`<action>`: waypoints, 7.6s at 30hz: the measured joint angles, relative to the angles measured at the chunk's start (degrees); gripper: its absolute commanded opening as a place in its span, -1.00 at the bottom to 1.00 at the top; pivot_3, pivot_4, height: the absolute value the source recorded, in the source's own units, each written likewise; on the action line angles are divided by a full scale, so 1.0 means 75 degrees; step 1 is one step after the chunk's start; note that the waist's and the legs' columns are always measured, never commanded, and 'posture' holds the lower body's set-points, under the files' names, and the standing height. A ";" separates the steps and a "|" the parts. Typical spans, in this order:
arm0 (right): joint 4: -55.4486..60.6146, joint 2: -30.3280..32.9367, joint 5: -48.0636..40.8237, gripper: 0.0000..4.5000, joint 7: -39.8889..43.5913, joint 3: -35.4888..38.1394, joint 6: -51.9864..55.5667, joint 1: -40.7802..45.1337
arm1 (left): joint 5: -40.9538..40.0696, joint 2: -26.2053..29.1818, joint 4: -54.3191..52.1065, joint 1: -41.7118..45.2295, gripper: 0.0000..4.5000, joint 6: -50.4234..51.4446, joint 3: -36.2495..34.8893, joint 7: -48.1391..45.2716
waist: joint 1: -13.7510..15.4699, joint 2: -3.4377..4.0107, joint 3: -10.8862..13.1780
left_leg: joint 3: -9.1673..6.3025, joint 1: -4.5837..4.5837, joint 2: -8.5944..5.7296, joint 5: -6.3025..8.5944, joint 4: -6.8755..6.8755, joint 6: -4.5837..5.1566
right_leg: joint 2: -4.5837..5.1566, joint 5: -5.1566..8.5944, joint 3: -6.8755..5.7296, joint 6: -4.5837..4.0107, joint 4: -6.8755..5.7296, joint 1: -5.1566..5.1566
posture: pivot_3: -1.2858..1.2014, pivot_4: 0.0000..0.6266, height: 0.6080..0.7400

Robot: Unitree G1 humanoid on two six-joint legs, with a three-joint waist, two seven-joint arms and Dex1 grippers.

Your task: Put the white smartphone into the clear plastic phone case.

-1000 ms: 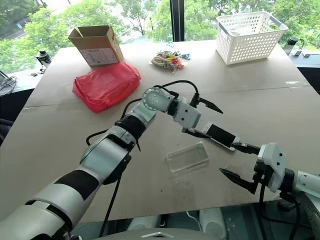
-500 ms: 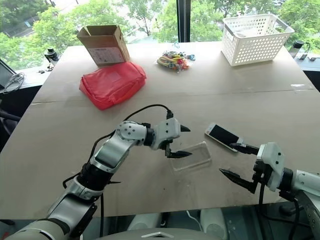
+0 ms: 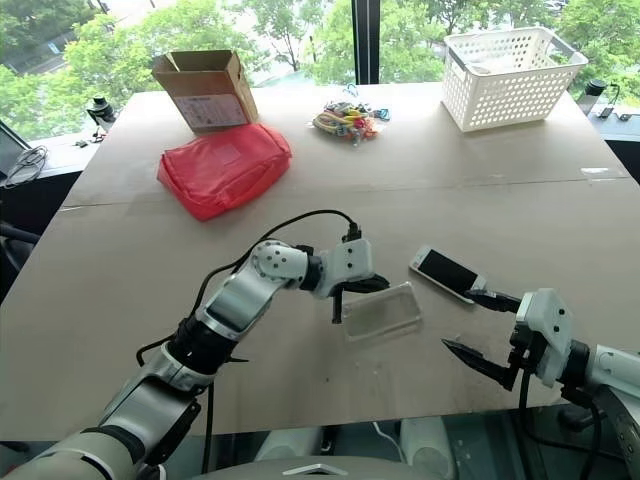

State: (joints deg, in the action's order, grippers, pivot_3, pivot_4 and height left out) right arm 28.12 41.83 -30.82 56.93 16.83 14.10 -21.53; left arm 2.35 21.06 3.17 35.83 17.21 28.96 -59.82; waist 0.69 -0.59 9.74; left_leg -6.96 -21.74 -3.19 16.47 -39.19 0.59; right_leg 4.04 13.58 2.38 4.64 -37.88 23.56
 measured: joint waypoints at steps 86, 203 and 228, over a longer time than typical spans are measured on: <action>-0.3790 -0.0126 0.2081 1.00 -0.0653 -0.1657 -0.0562 0.3420 | -0.3551 0.2062 -0.2752 -0.1299 0.96 0.1730 -0.2598 -0.1056 | -0.0240 0.0021 -0.0016 | 0.0013 0.0015 0.0014 -0.0001 0.0015 -0.0002 | -0.0007 -0.0002 0.0013 -0.0003 -0.0001 0.0003 | 0.03 -0.52 1.00; -0.3015 0.2094 0.3052 -0.95 0.2205 -0.3315 0.0431 0.5356 | -0.0752 -0.0007 -0.0038 -0.0701 -1.00 0.0114 -0.0256 0.0213 | -0.0167 0.0011 -0.0033 | 0.0002 0.0004 0.0000 -0.0001 0.0017 -0.0007 | 0.0009 -0.0003 -0.0002 -0.0002 0.0014 0.0003 | 0.03 -0.52 1.00; -0.2670 0.1504 0.3160 -0.95 0.2001 -0.3689 0.0584 0.5505 | -0.1342 0.2250 -0.1144 -0.1364 -1.00 0.1446 -0.1559 -0.0375 | -0.0103 0.0014 -0.0012 | -0.0010 -0.0013 0.0000 -0.0010 0.0045 -0.0023 | 0.0011 -0.0003 -0.0006 -0.0003 0.0030 0.0021 | 0.03 -0.52 1.00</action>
State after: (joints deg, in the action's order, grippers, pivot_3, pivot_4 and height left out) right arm 8.09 53.11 -7.12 71.94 -10.84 18.48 19.76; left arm -7.71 37.94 -5.41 25.60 28.05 17.27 -62.64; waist -0.08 -0.48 9.65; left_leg -7.03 -21.84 -3.19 16.40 -38.85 0.42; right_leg 4.12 13.56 2.33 4.62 -37.66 23.72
